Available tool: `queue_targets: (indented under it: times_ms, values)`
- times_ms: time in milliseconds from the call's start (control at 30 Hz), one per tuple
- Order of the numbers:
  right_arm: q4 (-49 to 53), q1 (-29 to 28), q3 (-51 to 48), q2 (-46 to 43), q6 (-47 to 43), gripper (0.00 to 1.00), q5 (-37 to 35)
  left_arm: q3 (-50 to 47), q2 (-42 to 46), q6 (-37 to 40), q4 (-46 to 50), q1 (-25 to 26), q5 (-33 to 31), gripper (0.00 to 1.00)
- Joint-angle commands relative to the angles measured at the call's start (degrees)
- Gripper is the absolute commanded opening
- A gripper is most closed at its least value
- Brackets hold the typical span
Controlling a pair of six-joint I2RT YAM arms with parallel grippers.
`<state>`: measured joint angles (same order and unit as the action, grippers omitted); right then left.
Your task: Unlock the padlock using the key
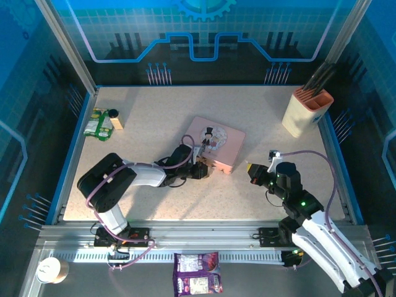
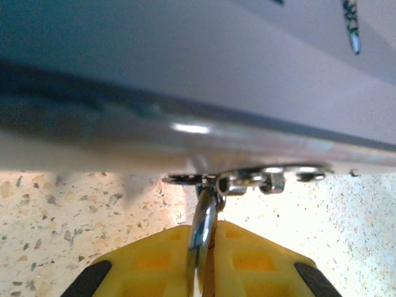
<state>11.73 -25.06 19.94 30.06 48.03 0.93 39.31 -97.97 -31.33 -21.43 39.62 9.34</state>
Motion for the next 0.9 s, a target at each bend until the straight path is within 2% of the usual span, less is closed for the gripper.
queue_targets:
  times_ms: [0,167,400,600,867]
  values:
    - [-2.7,-0.2,-1.0,0.6,1.3,0.0,0.9,1.1,2.0,1.0,3.0,1.8,-3.4,0.07]
    - [-2.8,-0.5,-1.2,0.7,1.1,0.0,0.3,6.6,-0.1,0.4,8.3,4.3,-6.0,0.0]
    - [0.4,-0.4,0.3,0.6,-0.3,0.0,-1.0,17.2,-6.0,1.5,12.0,7.1,-5.3,0.0]
    - [0.1,0.0,-1.4,1.5,1.5,0.0,0.3,22.4,-9.1,-0.4,11.6,5.6,-1.1,0.0]
    - [-11.4,0.1,-7.7,6.3,9.5,0.0,4.8,22.0,-9.7,-7.5,7.0,1.6,2.1,0.0]
